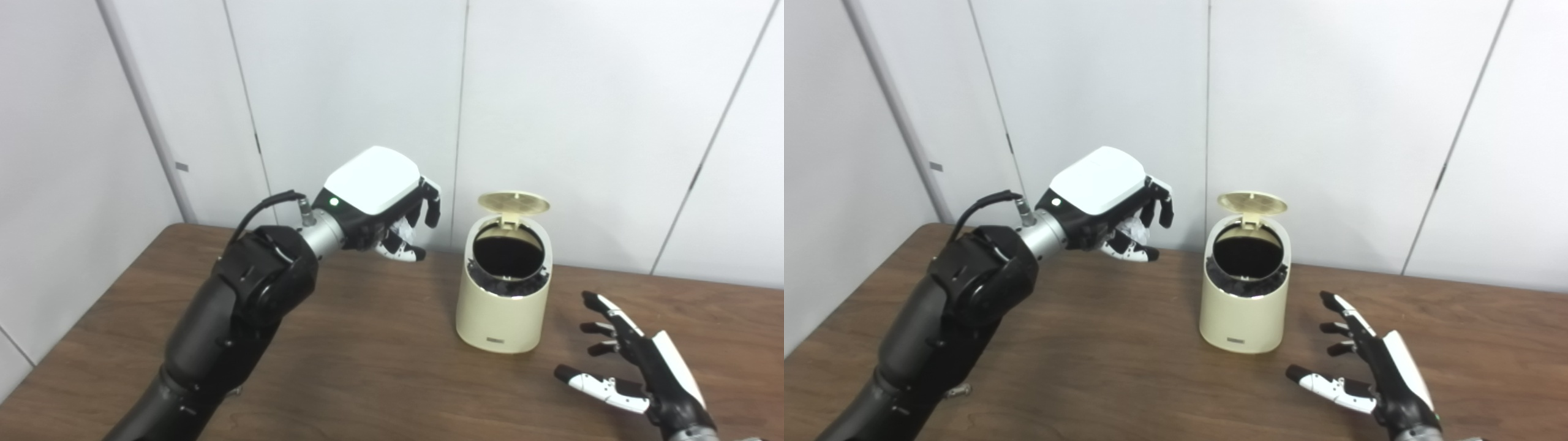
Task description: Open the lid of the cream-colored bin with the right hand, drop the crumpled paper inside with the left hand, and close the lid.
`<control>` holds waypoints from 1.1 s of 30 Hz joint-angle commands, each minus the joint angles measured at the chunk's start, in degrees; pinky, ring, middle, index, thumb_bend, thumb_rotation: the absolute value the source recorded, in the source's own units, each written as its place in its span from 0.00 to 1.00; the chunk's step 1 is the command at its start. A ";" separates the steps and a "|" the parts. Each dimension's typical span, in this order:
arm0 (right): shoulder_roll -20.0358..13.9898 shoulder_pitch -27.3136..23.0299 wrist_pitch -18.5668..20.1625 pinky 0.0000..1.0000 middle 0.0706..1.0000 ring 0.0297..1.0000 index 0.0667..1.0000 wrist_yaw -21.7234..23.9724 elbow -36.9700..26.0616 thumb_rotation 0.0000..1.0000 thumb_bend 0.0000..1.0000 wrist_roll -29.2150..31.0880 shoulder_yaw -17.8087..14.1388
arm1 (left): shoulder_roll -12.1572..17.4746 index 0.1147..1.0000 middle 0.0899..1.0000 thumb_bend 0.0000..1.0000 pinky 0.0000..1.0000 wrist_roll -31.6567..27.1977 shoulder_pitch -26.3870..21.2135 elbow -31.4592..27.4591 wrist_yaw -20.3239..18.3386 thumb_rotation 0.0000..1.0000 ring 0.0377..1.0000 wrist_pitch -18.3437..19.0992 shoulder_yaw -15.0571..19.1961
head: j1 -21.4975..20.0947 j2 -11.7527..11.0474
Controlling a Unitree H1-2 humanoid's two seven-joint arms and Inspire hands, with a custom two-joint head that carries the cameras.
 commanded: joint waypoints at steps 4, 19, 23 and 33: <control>0.30 -1.76 -2.36 0.63 0.90 0.78 0.89 -1.57 -1.09 0.42 0.62 -0.58 -0.11 | -2.00 0.48 0.41 0.49 0.32 -0.09 -3.95 0.47 2.50 0.00 0.33 -0.20 0.05 | -0.86 -0.29; 1.38 -1.51 0.62 0.63 0.90 0.79 0.89 -1.97 -2.46 0.44 0.61 -4.18 1.14 | -6.47 0.48 0.41 0.49 0.32 -0.35 -5.55 5.73 6.07 0.00 0.33 -2.00 -2.61 | -3.43 -1.19; 1.56 -1.49 1.06 0.63 0.89 0.78 0.89 -2.13 -2.67 0.45 0.61 -5.14 1.39 | -7.23 0.47 0.39 0.50 0.33 -0.14 -5.82 7.59 7.70 0.00 0.33 -2.80 -2.89 | -4.26 -1.51; 1.76 -1.01 1.48 0.63 0.90 0.78 0.89 -2.24 -2.60 0.44 0.61 -4.91 0.97 | -9.10 0.47 0.43 0.50 0.32 -0.73 -6.60 14.54 16.38 0.00 0.33 -7.94 -3.63 | -5.72 -1.88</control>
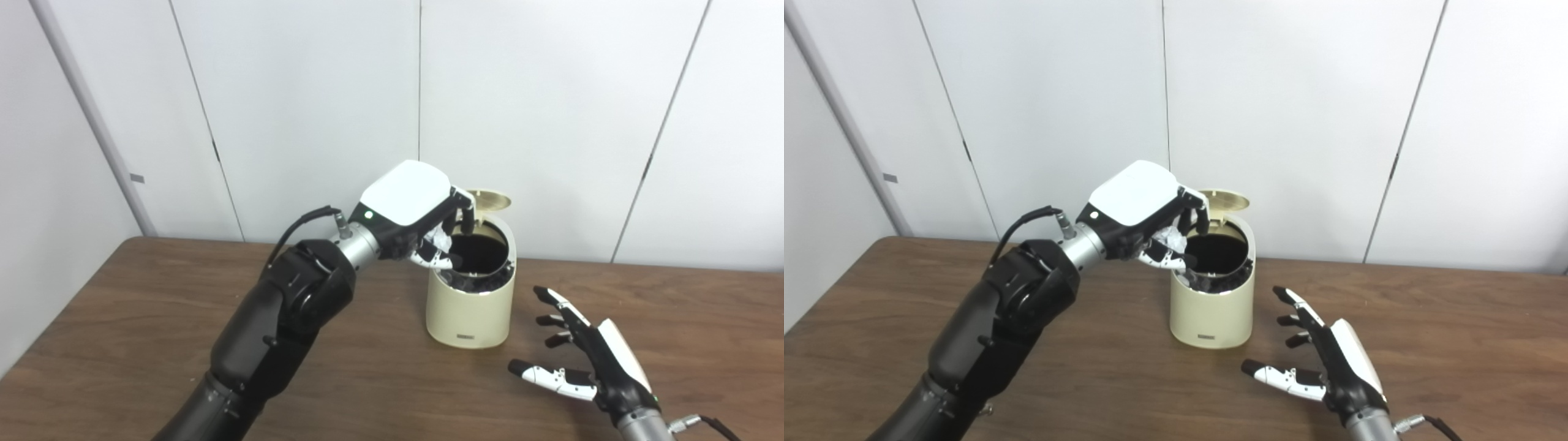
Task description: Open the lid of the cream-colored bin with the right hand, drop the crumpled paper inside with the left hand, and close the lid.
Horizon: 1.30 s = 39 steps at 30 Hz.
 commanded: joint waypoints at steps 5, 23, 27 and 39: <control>0.30 -0.76 -0.36 0.65 0.90 0.79 0.89 -1.09 -1.82 0.44 0.61 0.48 -0.57 | -0.86 0.47 0.40 0.49 0.27 -0.41 -4.28 3.39 7.34 0.00 0.32 -3.55 -0.16 | -0.22 0.05; 0.04 -0.53 -1.22 0.64 0.90 0.79 0.89 -1.20 -1.67 0.47 0.64 1.13 -1.25 | -2.33 0.47 0.40 0.50 0.33 3.47 -7.22 16.99 26.95 0.00 0.34 -12.43 -3.78 | -1.50 0.09; -0.18 -0.55 -1.77 0.63 0.90 0.79 0.89 -1.26 -1.49 0.47 0.64 1.29 -1.27 | -2.49 0.47 0.42 0.50 0.36 3.68 -7.57 19.52 30.17 0.00 0.35 -13.70 -4.50 | -1.58 0.20; -0.27 -0.41 -2.64 0.62 0.91 0.78 0.89 -1.62 -1.60 0.45 0.63 1.65 -1.12 | -3.62 0.46 0.44 0.50 0.38 3.99 -8.13 27.76 39.09 0.00 0.35 -16.87 -6.39 | -2.03 0.87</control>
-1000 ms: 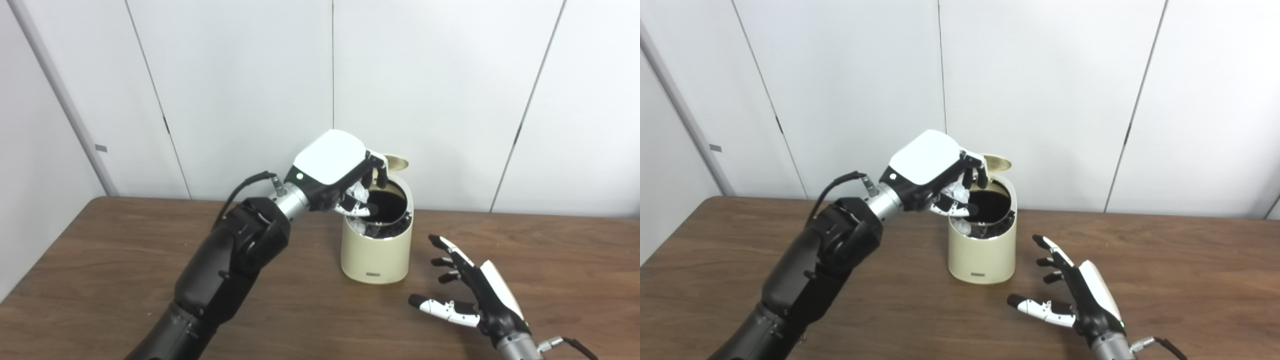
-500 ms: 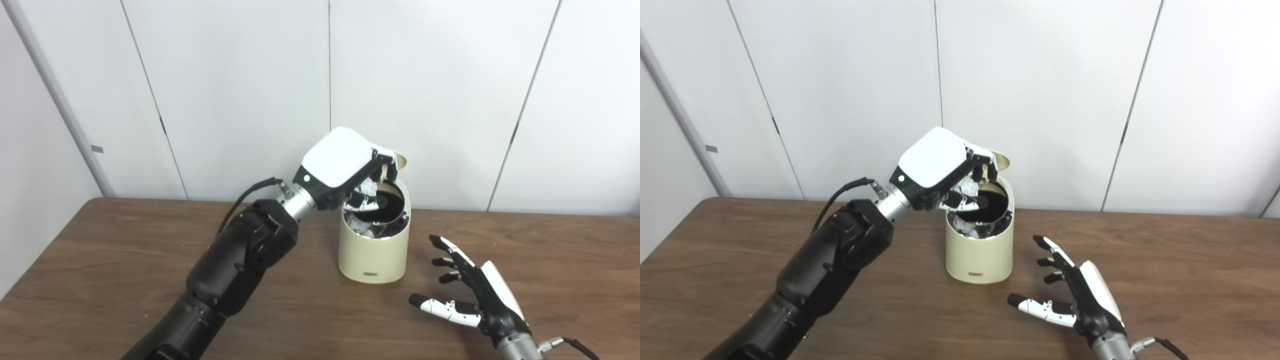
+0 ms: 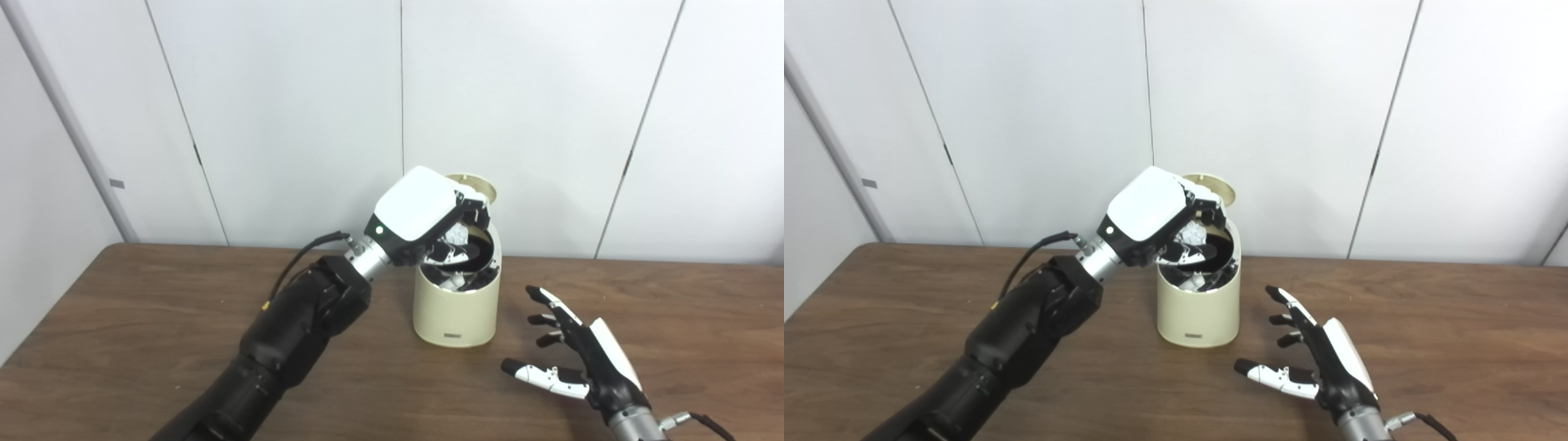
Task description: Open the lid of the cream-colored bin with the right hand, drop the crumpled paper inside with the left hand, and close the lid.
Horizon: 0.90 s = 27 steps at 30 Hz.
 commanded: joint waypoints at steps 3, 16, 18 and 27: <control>-0.18 -1.17 -2.64 0.62 0.90 0.78 0.89 -1.57 -1.24 0.46 0.63 0.10 -0.26 | -0.43 0.47 0.43 0.50 0.38 -1.22 -3.07 0.91 3.31 0.00 0.35 -0.98 0.34 | -0.13 0.20; 0.07 -0.84 -2.24 0.61 0.91 0.78 0.89 -1.98 -1.68 0.44 0.62 0.29 -0.26 | -1.26 0.46 0.45 0.50 0.41 -4.07 -1.81 1.36 -1.61 0.00 0.38 1.43 -0.15 | -0.43 0.42; 0.02 -0.79 -2.13 0.61 0.91 0.78 0.89 -1.98 -1.66 0.45 0.62 0.16 -0.23 | -1.20 0.44 0.46 0.50 0.43 -4.33 -1.60 0.68 -2.66 0.00 0.39 2.27 -0.01 | -0.43 0.42; 0.24 -0.74 -2.09 0.60 0.90 0.77 0.89 -2.05 -1.71 0.46 0.62 0.23 -0.22 | -0.55 0.43 0.55 0.52 0.49 -4.81 -1.26 -1.01 -3.94 0.04 0.56 3.06 -0.01 | -0.07 0.58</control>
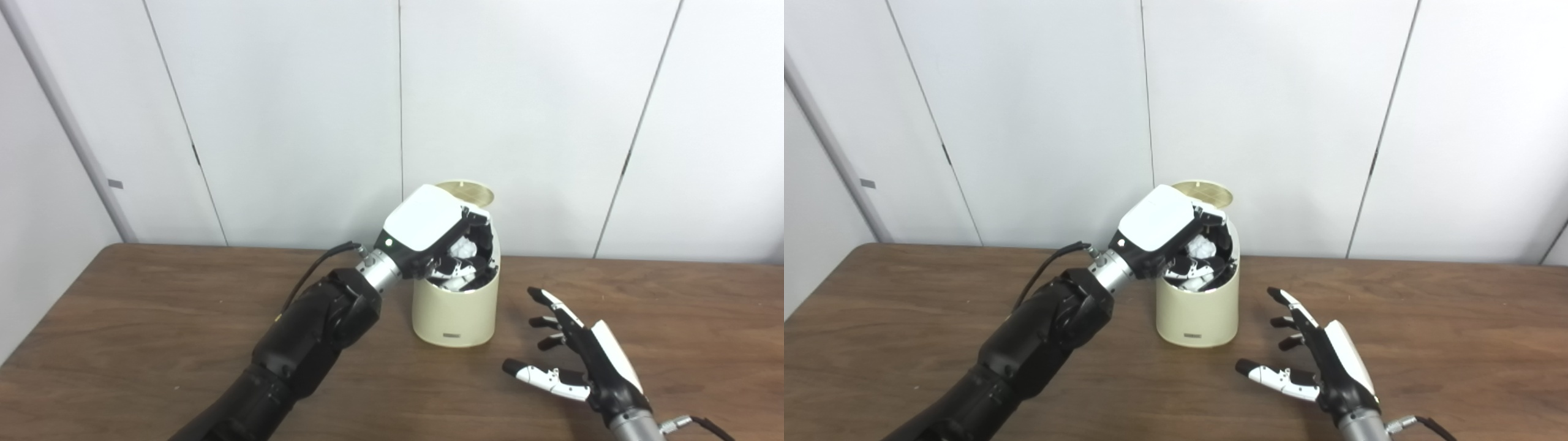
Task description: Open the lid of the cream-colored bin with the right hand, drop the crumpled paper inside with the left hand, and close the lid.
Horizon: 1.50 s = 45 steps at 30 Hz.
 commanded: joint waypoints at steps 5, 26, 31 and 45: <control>0.25 -1.26 -1.69 0.60 0.90 0.77 0.89 -1.08 -1.94 0.46 0.62 0.09 -0.18 | 1.16 0.43 0.59 0.52 0.50 -0.74 -1.95 -2.88 -0.83 0.05 0.57 0.94 0.81 | -0.07 0.05; 0.08 -0.88 -1.06 0.58 0.90 0.77 0.89 -0.79 -2.76 0.47 0.62 -0.43 -0.02 | 0.99 0.46 0.42 0.52 0.40 -8.17 2.58 -11.13 -4.42 0.00 0.43 1.47 5.19 | 0.29 0.32; -0.17 -1.12 -1.80 0.60 0.90 0.77 0.89 -0.89 -2.26 0.45 0.62 0.28 -0.40 | 0.50 0.45 0.42 0.52 0.41 -15.33 6.99 -16.41 -4.14 0.00 0.46 0.11 10.01 | 0.24 0.18; -0.87 -2.18 -3.77 0.64 0.90 0.78 0.88 -0.89 -0.92 0.46 0.64 1.94 -1.41 | -1.56 0.72 0.69 0.72 0.52 -36.03 19.01 -30.51 -8.60 0.00 0.64 4.38 20.79 | 0.29 -0.06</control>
